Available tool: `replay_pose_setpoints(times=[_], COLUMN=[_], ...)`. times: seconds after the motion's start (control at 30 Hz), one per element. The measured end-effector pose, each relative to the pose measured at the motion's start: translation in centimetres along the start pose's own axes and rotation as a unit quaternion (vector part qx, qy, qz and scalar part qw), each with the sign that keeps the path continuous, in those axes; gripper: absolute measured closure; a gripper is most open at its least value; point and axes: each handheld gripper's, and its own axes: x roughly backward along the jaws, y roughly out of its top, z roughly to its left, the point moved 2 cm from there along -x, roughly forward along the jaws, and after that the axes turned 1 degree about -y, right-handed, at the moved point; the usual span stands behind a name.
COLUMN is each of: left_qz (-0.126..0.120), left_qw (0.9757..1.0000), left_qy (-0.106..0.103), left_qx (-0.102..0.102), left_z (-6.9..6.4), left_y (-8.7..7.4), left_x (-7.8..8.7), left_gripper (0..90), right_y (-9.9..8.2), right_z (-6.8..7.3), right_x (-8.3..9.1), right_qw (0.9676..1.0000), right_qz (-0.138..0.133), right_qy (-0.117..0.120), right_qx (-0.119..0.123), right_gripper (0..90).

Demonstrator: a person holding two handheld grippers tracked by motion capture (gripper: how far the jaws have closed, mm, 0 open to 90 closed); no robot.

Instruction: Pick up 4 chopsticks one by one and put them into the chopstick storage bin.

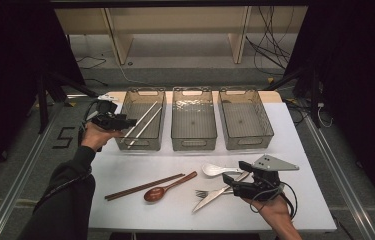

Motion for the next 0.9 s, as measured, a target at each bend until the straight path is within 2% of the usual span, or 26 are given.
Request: replay_pose_setpoints(times=[0.37,0.53,0.73,0.9], left_qz=[0.000,0.018,0.031,0.043], left_qw=[0.9992,0.9980,0.9968,0.9951], left_qy=[-0.026,-0.035,-0.041,-0.042], left_qx=[-0.030,-0.050,-0.061,-0.078], left_z=[-2.5,-3.6,-4.3,-5.0], left_y=[-0.5,-1.3,-2.2,-2.7], left_x=[2.4,2.8,3.0,3.2], left_gripper=[31.8,28.8,25.8,24.4], right_y=[0.1,0.1,0.1,0.2], right_z=[0.1,0.2,0.1,0.1], right_x=[0.1,0.2,0.2,0.3], right_qw=[1.0000,1.0000,1.0000,1.0000], right_qz=[0.000,-0.003,-0.005,-0.006], right_qy=[0.000,0.001,0.001,0.001], right_qx=[0.001,0.004,0.003,0.003], right_gripper=[29.3,29.3,29.3,29.3])
